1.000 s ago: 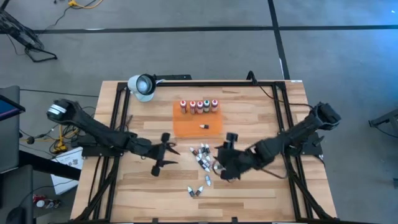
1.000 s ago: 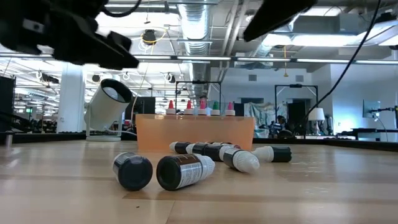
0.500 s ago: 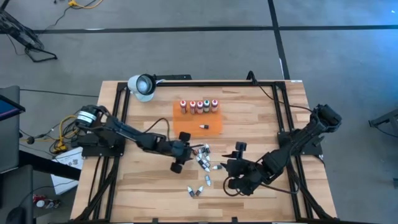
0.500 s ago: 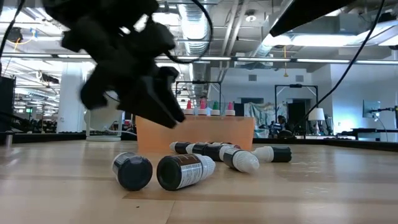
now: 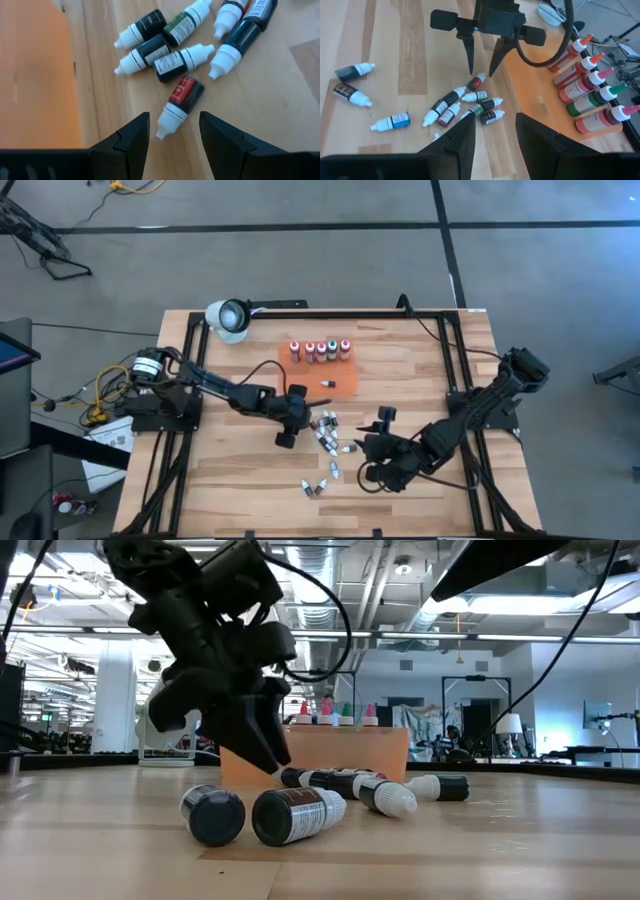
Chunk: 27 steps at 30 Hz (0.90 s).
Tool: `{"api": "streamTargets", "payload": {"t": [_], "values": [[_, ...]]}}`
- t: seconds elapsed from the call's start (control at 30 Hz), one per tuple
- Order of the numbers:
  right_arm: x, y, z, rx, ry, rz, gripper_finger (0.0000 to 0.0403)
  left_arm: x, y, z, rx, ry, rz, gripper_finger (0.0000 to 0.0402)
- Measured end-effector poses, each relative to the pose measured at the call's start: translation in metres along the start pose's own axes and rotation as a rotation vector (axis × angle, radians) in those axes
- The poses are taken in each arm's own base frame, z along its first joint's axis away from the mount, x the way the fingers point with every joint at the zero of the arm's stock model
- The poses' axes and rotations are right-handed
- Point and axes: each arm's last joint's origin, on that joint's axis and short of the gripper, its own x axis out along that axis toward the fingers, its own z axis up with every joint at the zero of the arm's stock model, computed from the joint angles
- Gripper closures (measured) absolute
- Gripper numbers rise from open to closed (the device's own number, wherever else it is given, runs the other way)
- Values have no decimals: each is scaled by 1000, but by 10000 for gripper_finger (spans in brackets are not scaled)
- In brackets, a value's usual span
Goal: Pick & Place food coloring
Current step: Put the small red food coloring bottle into the orange bin
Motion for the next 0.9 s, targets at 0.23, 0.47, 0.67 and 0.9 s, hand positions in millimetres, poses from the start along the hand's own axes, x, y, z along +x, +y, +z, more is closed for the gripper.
{"api": "streamTargets", "payload": {"t": [0.23,0.47,0.67,0.9], "values": [[3,-3,1,14,5,-5,269,1,2,-2,-8,0,-13,235],[3,-2,1,18,3,-2,270,1,3,-2,-12,-8,-38,235],[3,-2,1,18,3,-2,269,1,4,-2,-13,-14,-40,235],[3,-2,1,18,3,-2,270,1,2,-1,-28,-18,-47,235]]}}
